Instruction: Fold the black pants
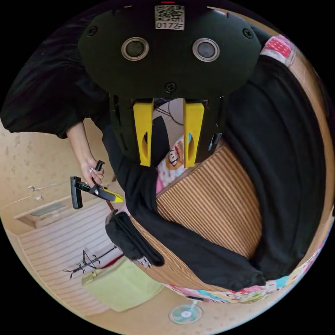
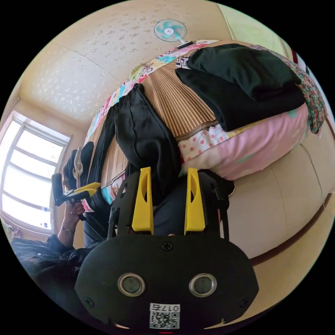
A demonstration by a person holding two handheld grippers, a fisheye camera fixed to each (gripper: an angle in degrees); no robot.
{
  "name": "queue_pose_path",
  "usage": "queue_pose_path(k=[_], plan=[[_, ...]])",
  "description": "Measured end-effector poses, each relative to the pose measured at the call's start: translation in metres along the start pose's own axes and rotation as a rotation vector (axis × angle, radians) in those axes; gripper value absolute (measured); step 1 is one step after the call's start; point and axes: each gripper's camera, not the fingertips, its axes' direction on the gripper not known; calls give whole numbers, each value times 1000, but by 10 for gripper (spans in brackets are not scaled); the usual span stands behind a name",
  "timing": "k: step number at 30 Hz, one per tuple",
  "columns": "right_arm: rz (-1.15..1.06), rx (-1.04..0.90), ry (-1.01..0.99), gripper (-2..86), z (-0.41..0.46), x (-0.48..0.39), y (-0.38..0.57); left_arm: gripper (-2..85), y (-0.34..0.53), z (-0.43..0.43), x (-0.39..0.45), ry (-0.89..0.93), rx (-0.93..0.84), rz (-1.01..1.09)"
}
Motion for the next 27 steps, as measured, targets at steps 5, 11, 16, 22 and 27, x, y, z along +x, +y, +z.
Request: queue_pose_path(k=[5, 11, 16, 22, 27], plan=[[-27, -97, -179, 122, 13, 14, 7, 115, 13, 75, -1, -21, -168, -51], [-490, -69, -576, 36, -62, -58, 58, 68, 74, 30, -17, 115, -29, -91], [-472, -137, -438, 27, -41, -52, 89, 89, 128, -18, -44, 135, 86, -190], [-476, -231, -398, 119, 8, -65, 121, 93, 162, -28, -56, 122, 165, -292], [-744, -338, -228, 120, 45, -128, 164, 93, 165, -28, -40, 59, 236, -325]])
